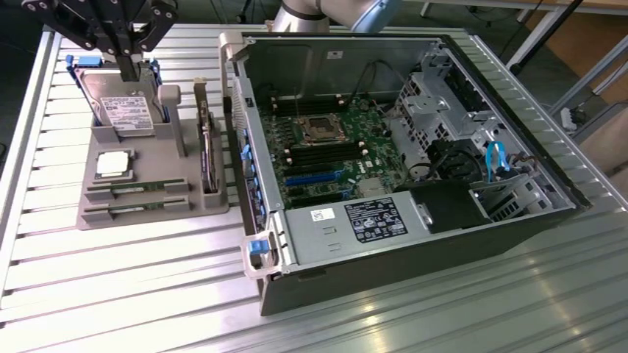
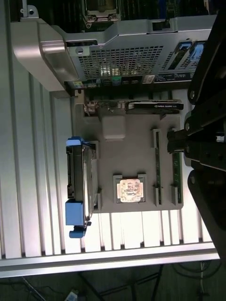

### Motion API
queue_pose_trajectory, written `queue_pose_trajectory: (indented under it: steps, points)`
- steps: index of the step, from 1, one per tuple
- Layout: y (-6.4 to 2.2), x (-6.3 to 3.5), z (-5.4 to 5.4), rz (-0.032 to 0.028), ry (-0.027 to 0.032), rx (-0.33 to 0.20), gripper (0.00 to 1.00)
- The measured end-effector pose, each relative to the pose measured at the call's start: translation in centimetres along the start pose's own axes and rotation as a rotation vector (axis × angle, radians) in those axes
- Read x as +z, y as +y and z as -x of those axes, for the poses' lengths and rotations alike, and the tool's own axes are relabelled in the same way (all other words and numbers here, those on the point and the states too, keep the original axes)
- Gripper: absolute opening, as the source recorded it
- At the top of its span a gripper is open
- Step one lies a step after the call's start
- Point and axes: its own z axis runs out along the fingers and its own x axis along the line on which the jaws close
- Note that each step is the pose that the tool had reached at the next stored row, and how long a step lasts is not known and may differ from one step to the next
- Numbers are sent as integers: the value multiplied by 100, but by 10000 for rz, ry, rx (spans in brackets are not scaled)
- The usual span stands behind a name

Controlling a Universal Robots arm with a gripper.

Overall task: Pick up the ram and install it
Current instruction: 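Reach for the ram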

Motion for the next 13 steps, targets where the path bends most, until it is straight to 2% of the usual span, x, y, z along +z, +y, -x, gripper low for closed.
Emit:
queue_pose_trajectory:
  steps: [13]
  points:
    - [-3,0,-15,0,0,1,10]
